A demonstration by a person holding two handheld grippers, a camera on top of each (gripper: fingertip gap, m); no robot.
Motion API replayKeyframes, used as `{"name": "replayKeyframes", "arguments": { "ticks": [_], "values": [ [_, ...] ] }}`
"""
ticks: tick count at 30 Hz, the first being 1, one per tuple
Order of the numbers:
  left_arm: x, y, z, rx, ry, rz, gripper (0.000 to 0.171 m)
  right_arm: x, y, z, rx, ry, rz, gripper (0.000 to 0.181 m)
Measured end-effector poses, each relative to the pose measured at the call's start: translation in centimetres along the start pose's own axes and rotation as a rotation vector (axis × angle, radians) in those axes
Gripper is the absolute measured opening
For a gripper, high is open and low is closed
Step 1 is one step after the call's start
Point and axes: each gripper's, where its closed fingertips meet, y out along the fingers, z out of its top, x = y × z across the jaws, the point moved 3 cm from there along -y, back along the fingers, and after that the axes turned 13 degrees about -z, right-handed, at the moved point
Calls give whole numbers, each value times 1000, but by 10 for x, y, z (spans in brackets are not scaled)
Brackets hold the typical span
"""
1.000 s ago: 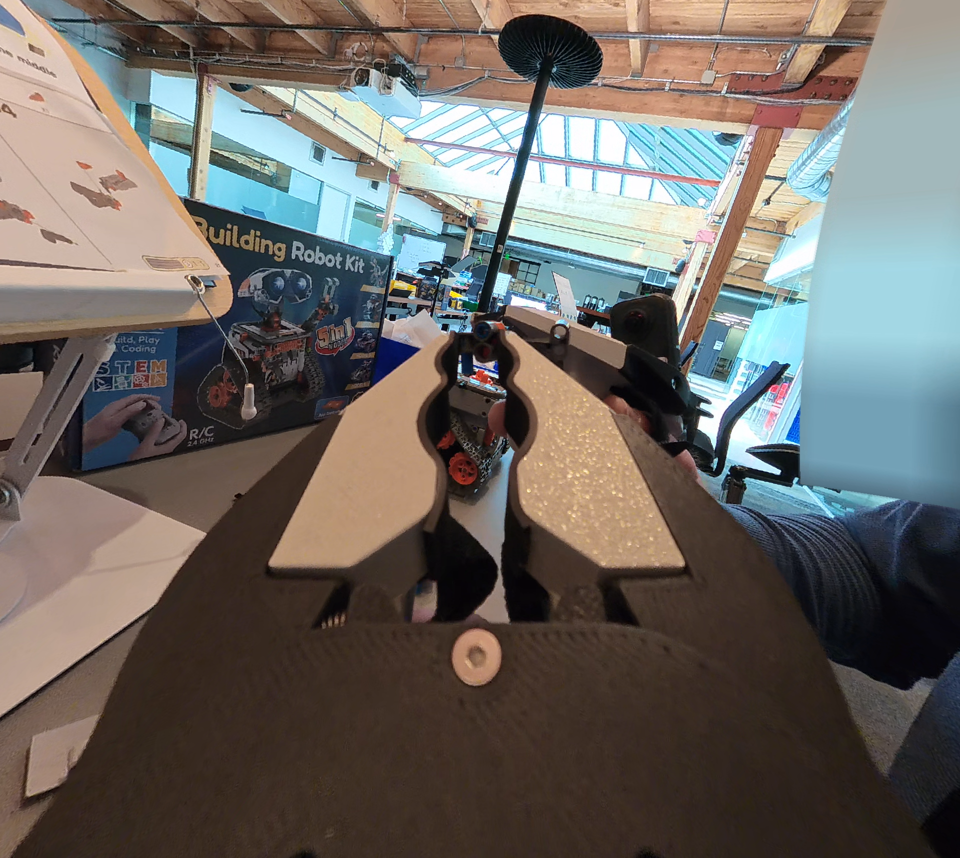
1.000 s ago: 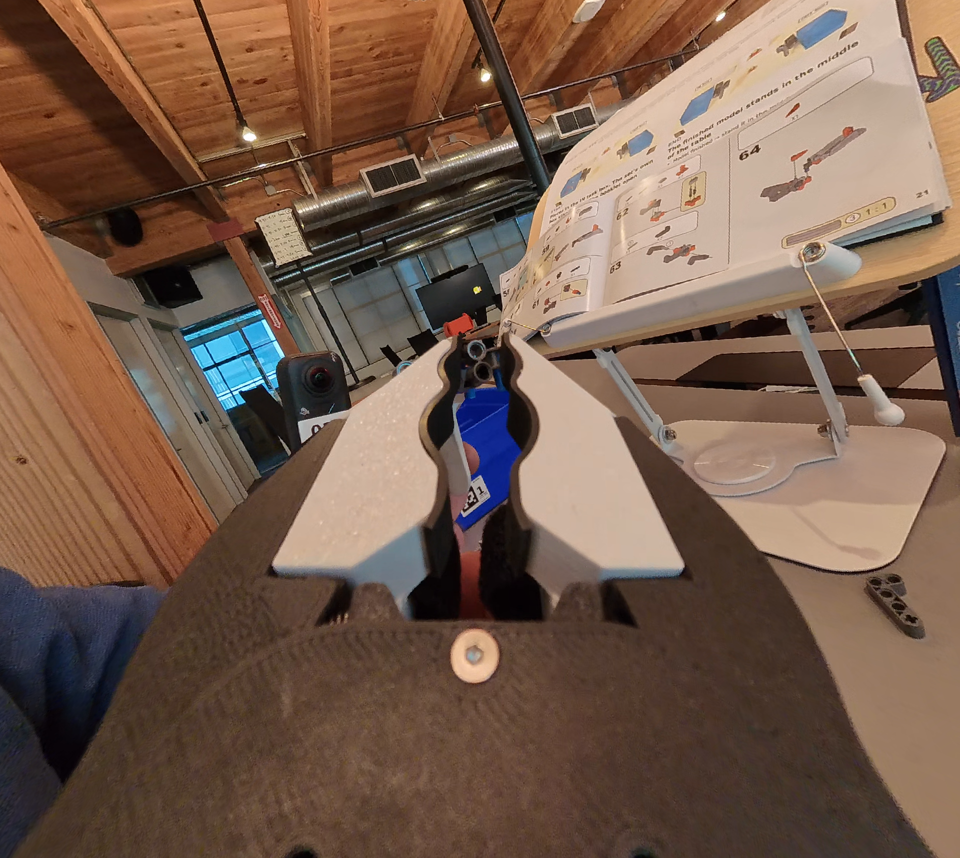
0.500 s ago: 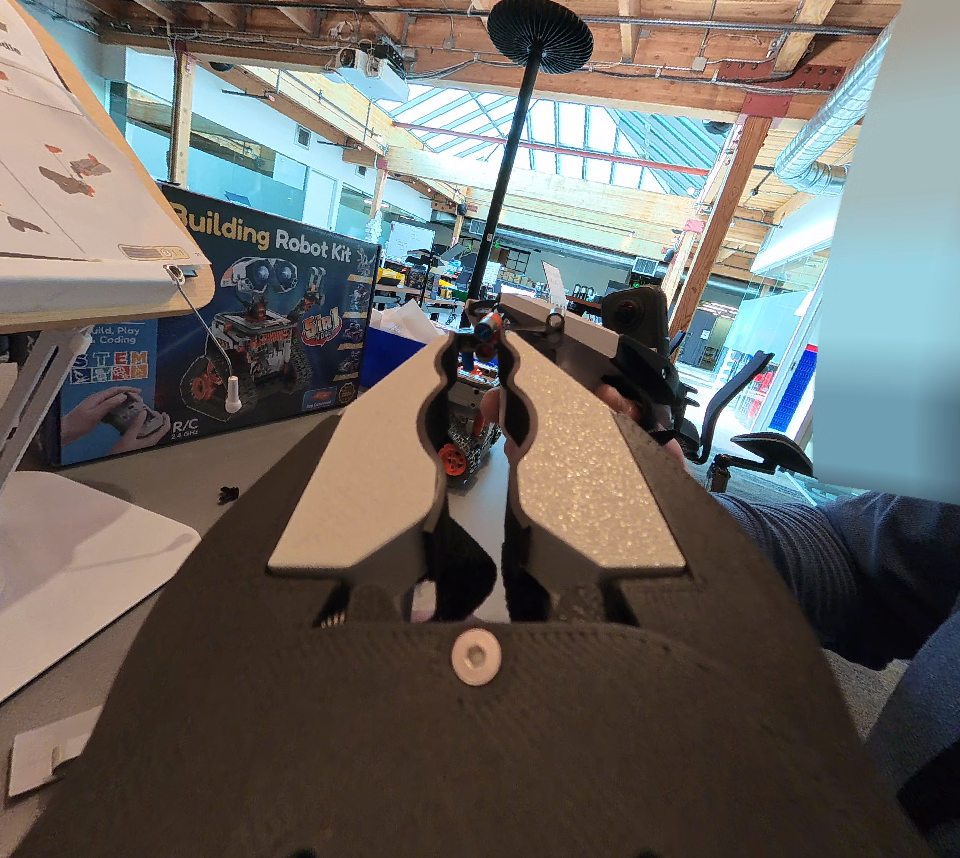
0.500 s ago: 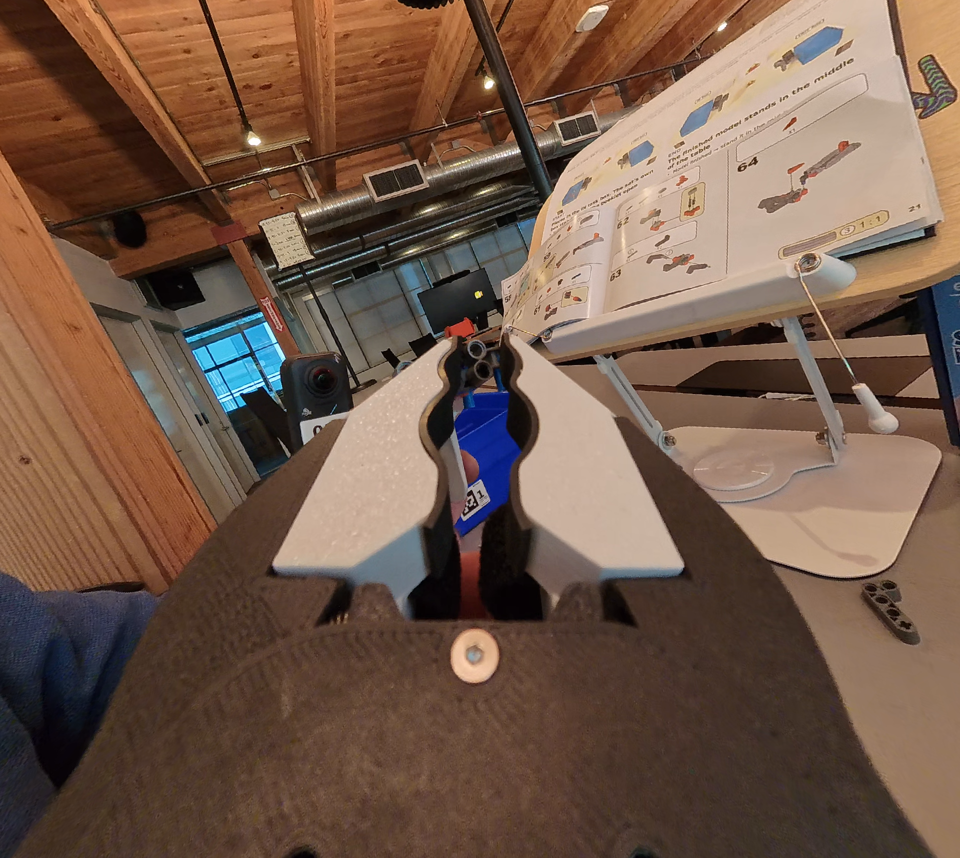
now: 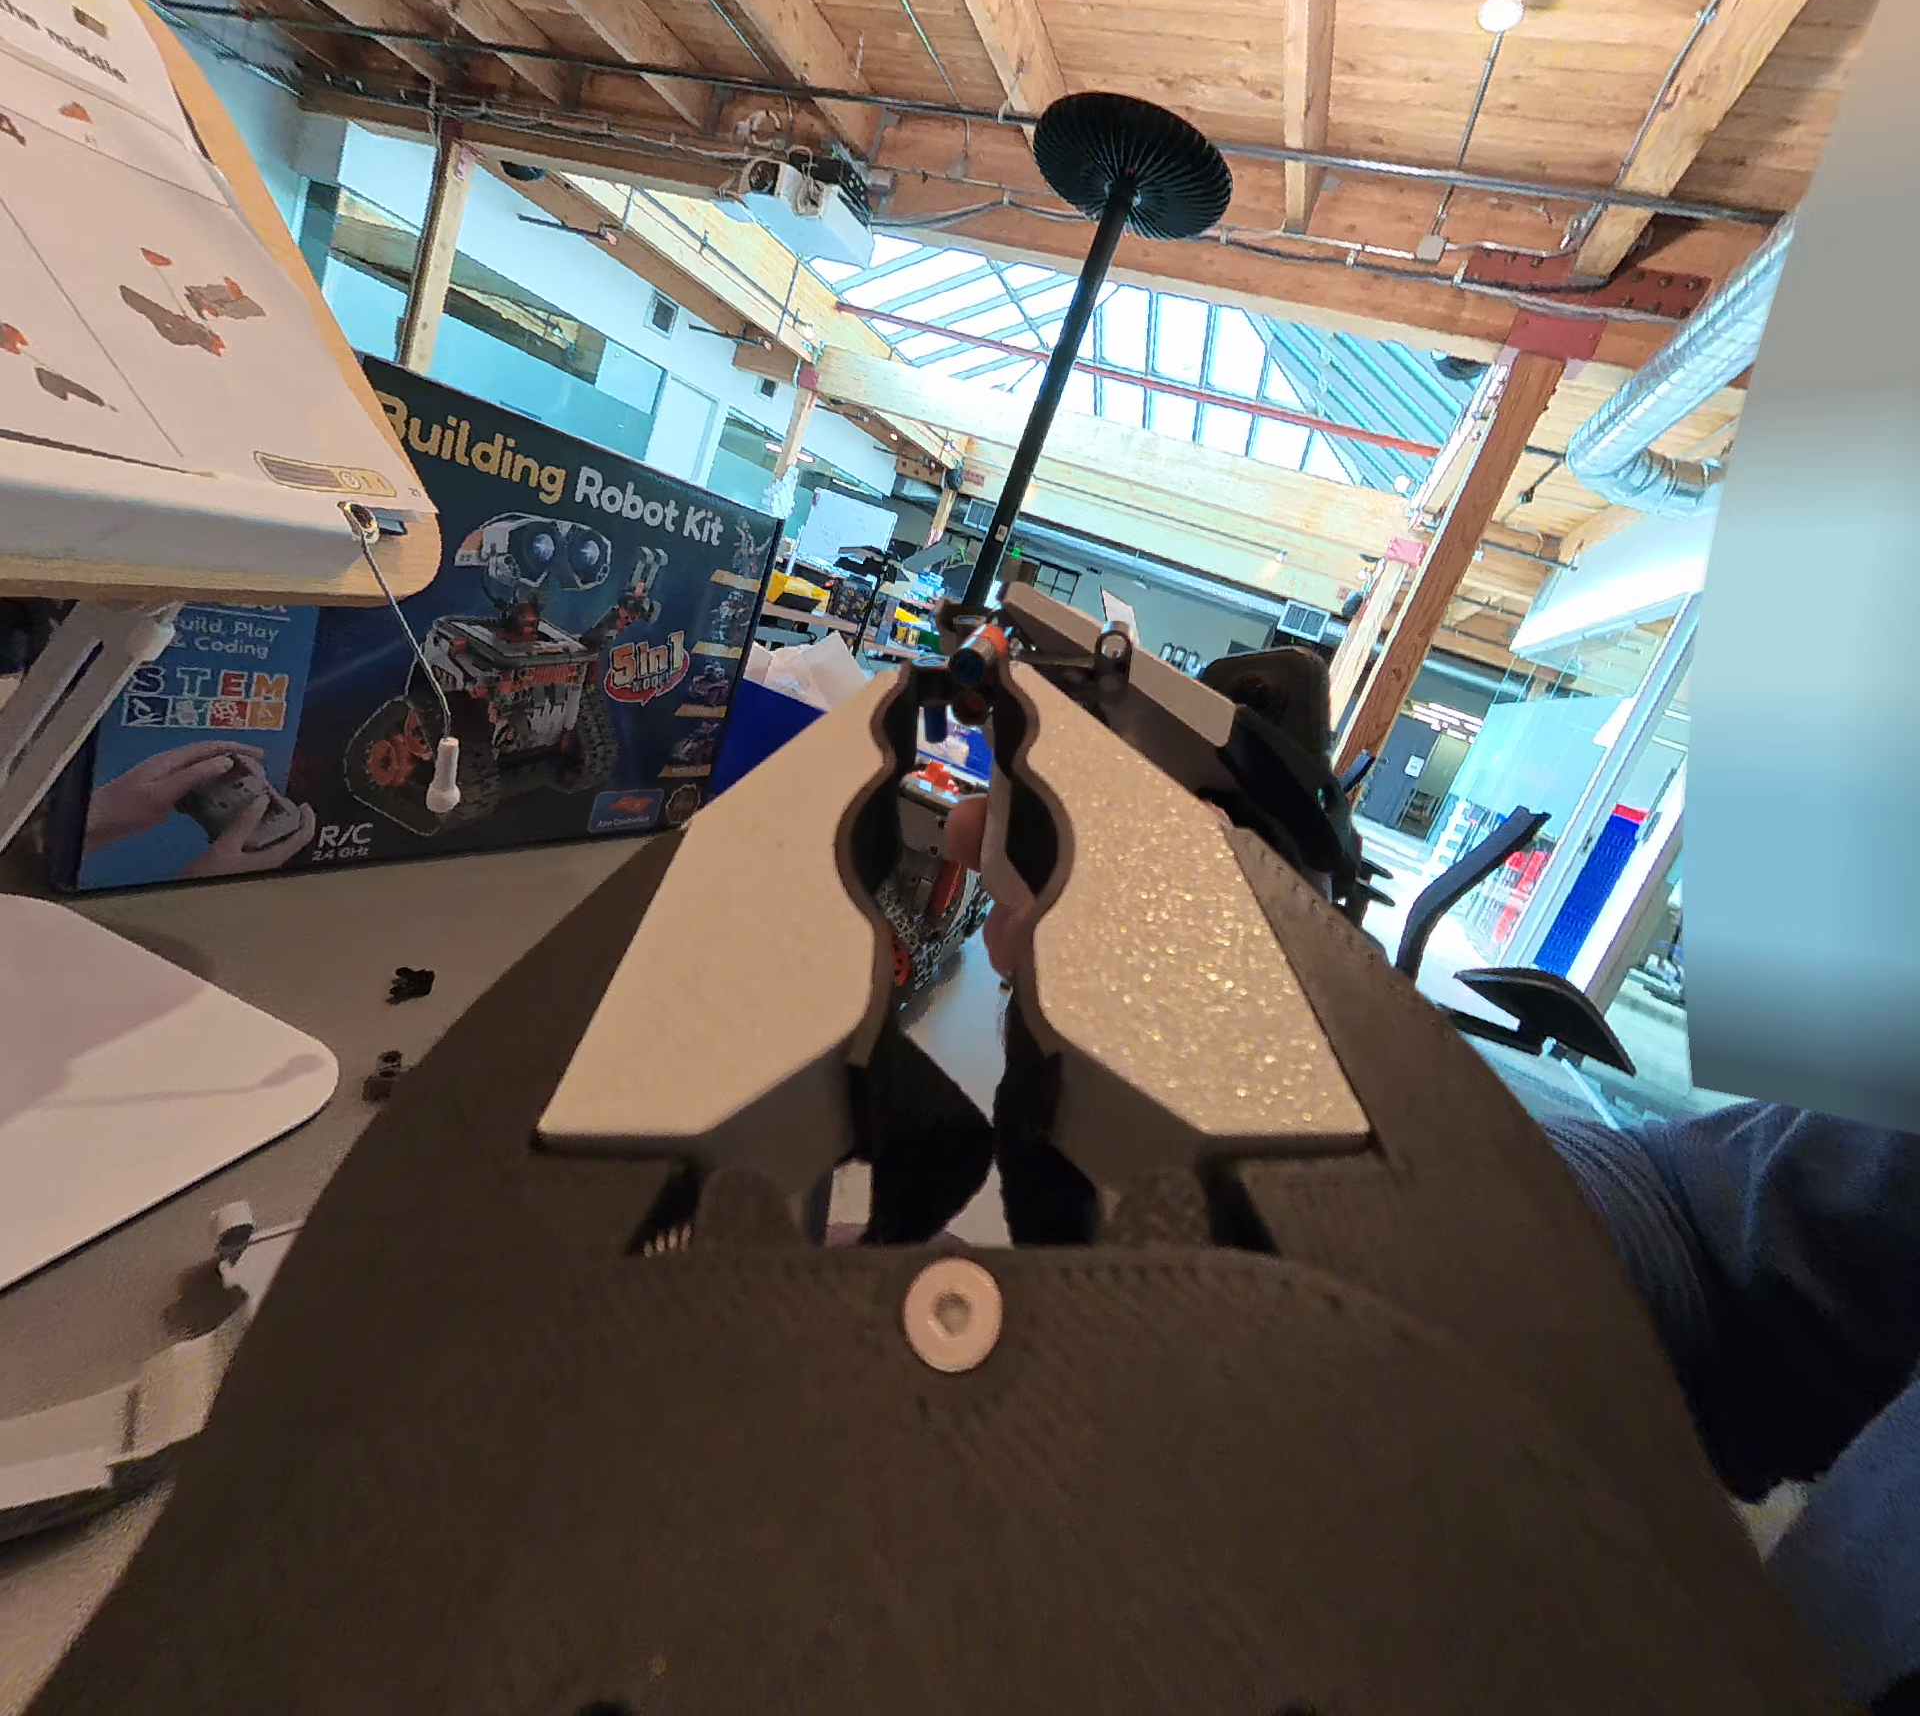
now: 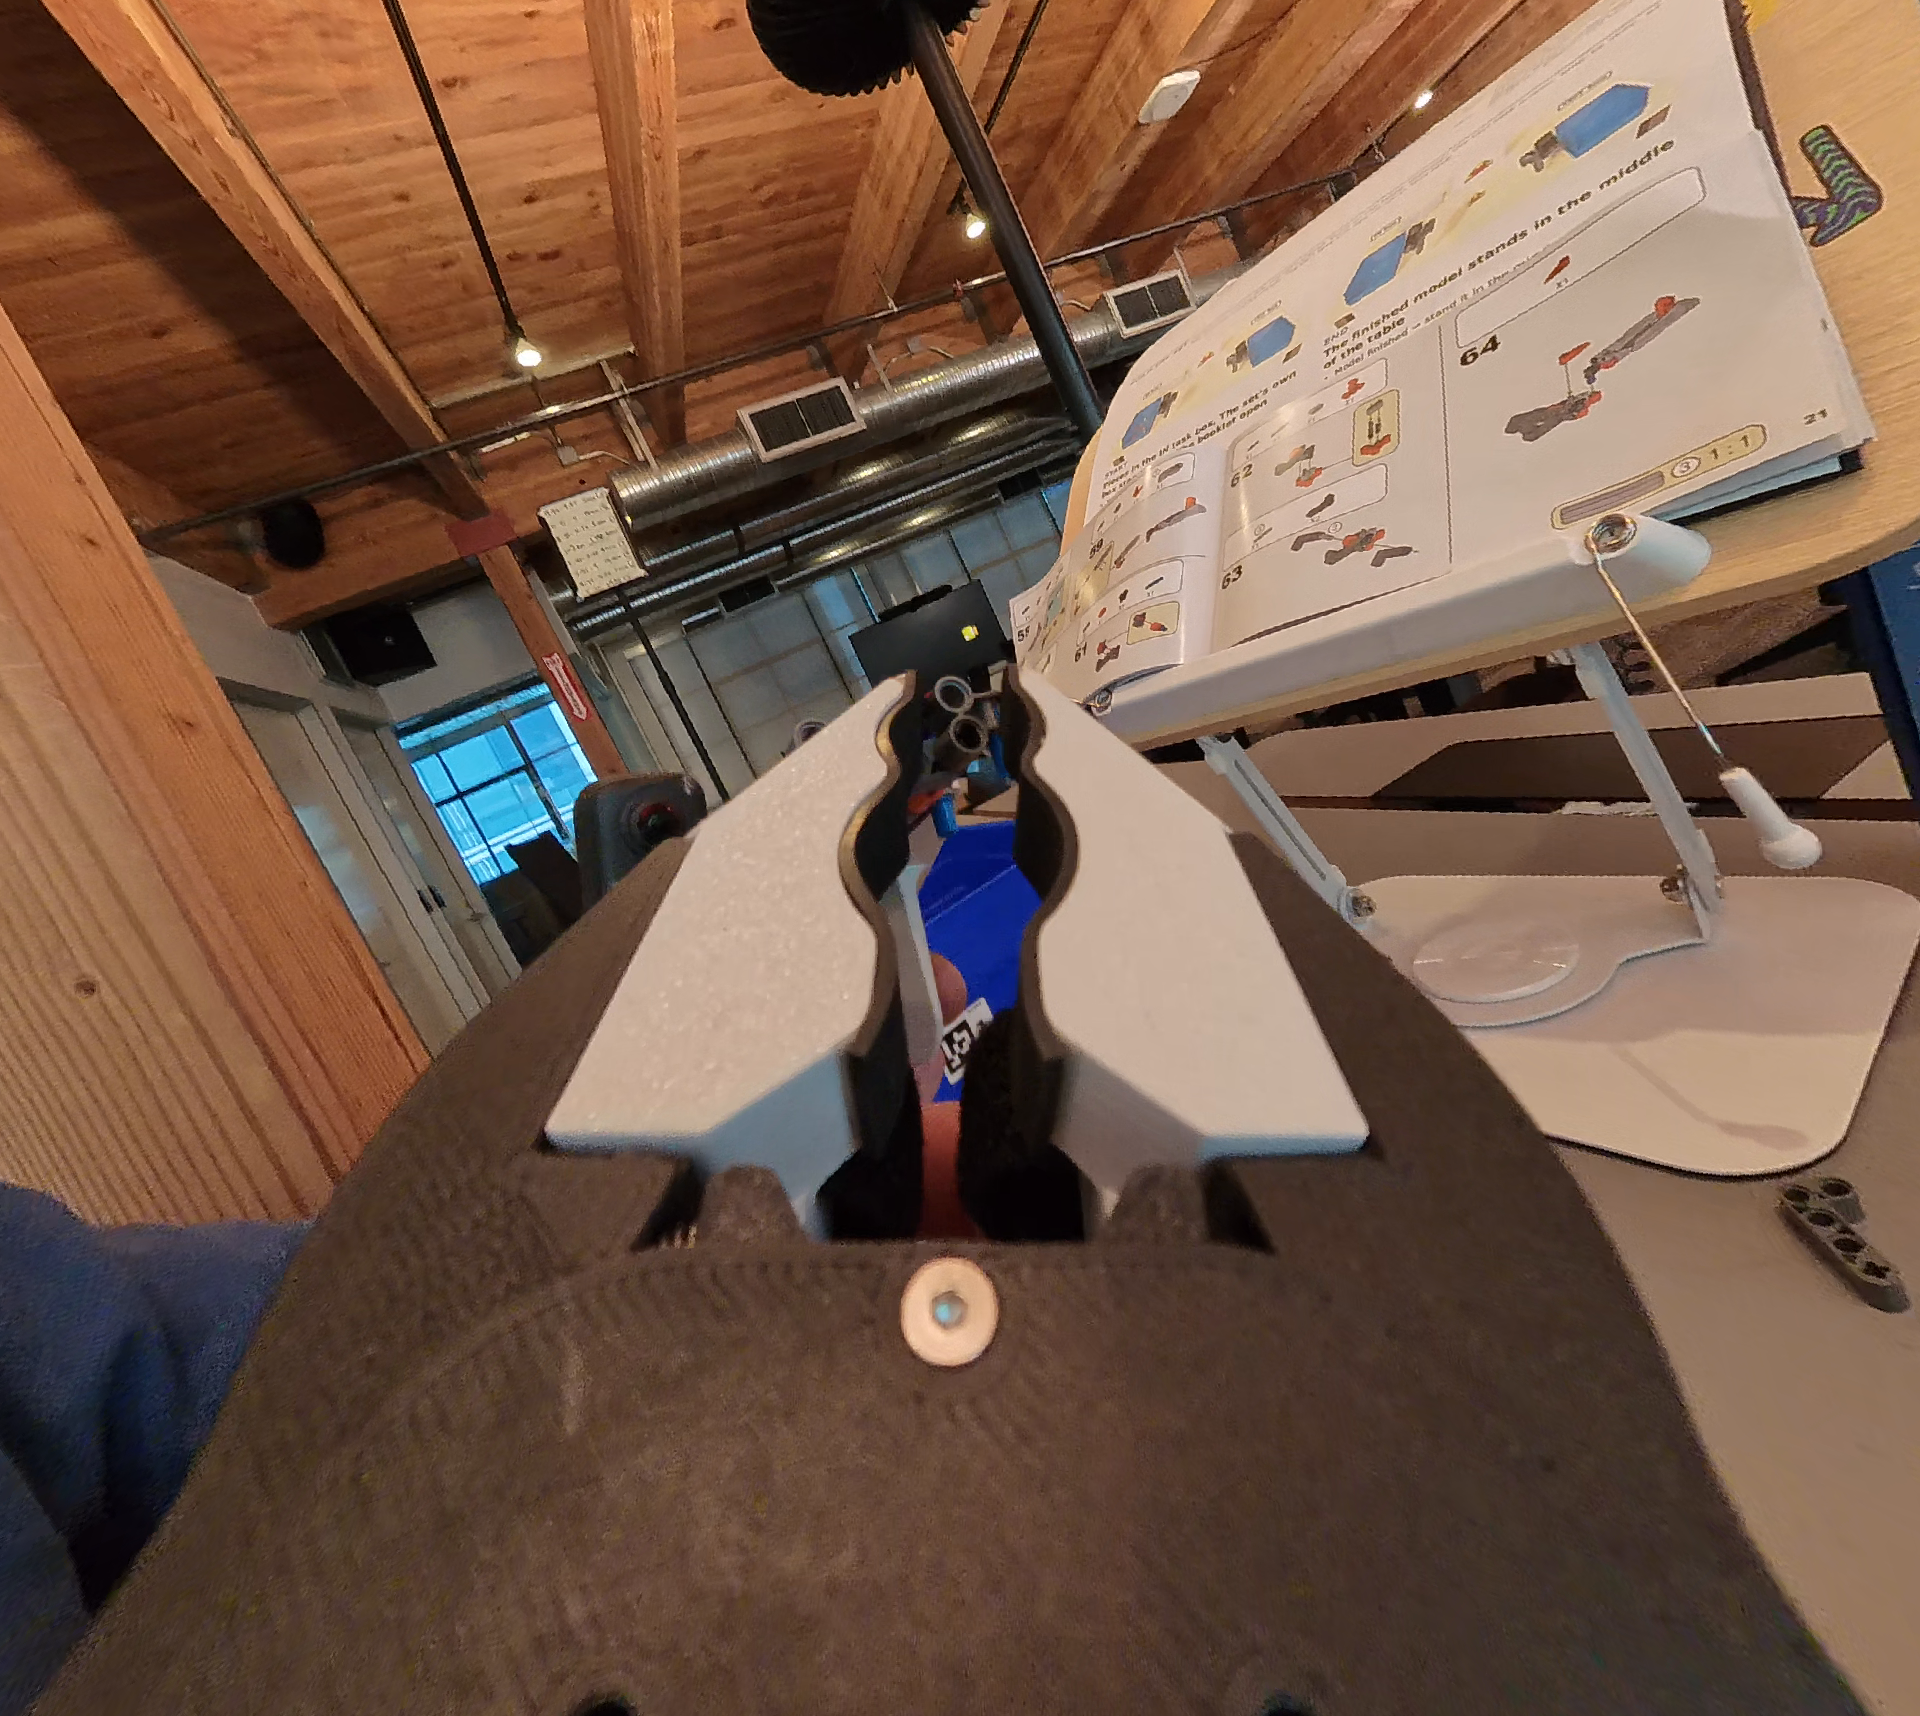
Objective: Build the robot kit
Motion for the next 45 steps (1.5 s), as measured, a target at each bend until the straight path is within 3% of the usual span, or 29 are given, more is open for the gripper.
{"name": "replayKeyframes", "arguments": {
  "ticks": [27, 36, 45],
  "values": [
    [-2, 5, 9, 81, -83, -19, 11, -3, -3, 13, 11, 34, 61, 19],
    [0, 4, 12, 58, -66, -56, 11, -5, -8, 11, -148, -146, 158, 20],
    [3, 6, 10, 36, -67, -89, 11, -3, -11, 10, -191, -179, 184, 15]
  ]
}}
